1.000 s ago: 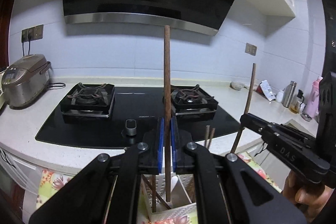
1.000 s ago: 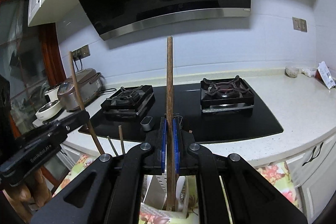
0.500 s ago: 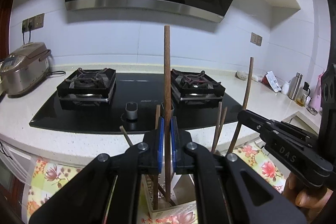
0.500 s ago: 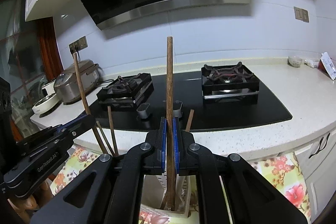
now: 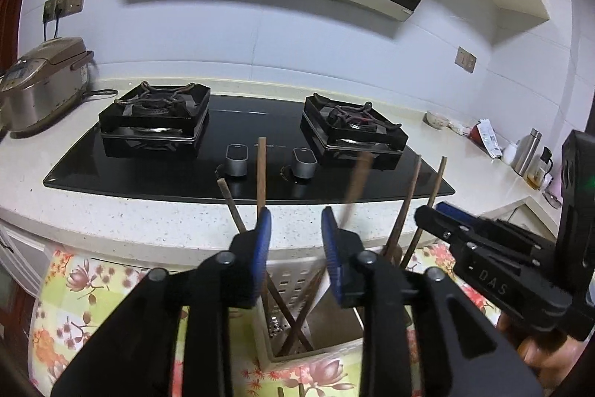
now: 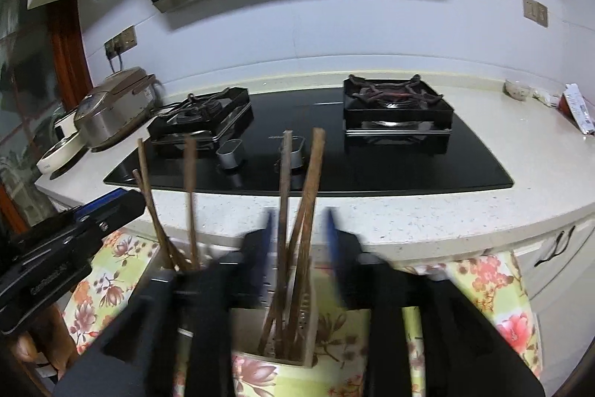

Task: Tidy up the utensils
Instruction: 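Lower the chopsticks into the caddy and open both tools, then move both tools back down toward the remaining chopsticks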

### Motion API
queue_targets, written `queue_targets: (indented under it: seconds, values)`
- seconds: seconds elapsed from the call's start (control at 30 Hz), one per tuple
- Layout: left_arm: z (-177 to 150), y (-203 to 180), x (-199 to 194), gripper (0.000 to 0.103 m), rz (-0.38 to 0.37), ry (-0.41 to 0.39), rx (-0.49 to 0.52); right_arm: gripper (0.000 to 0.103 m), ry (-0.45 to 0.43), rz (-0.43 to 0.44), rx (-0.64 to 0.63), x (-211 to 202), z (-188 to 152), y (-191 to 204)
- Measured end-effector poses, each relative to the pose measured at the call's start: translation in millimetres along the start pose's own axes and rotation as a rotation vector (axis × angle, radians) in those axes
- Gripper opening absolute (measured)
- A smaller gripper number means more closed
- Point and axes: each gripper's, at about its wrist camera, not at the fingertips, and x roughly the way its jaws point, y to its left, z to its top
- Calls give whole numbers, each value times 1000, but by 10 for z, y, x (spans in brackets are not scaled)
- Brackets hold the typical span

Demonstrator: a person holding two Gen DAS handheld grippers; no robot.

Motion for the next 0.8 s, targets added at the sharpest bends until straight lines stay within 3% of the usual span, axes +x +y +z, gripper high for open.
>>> queue_targets:
  seconds: [0.1, 0.23, 0.43, 0.57, 0.7, 0.8]
  values:
    - [1, 16, -85, 32, -6, -13, -7, 51, -36, -11, -10, -141, 22, -26]
    - [-51, 52, -307, 39, -13, -43, -26, 64, -53, -52, 13, -348, -10, -161]
    - [-439, 239, -731, 49, -19, -53, -83, 76, -22, -107, 47, -629, -462, -392]
    - [-932, 380, -879, 48, -13, 20, -113, 77, 82, -84, 63, -653, -1058, -453]
    - [-1515, 344, -864, 47, -25, 156, -89, 77, 184, -62, 97, -648, -1620, -481]
    - [-1816, 236, -750, 38, -34, 259, -66, 77, 248, -67, 102, -659, -1940, -446]
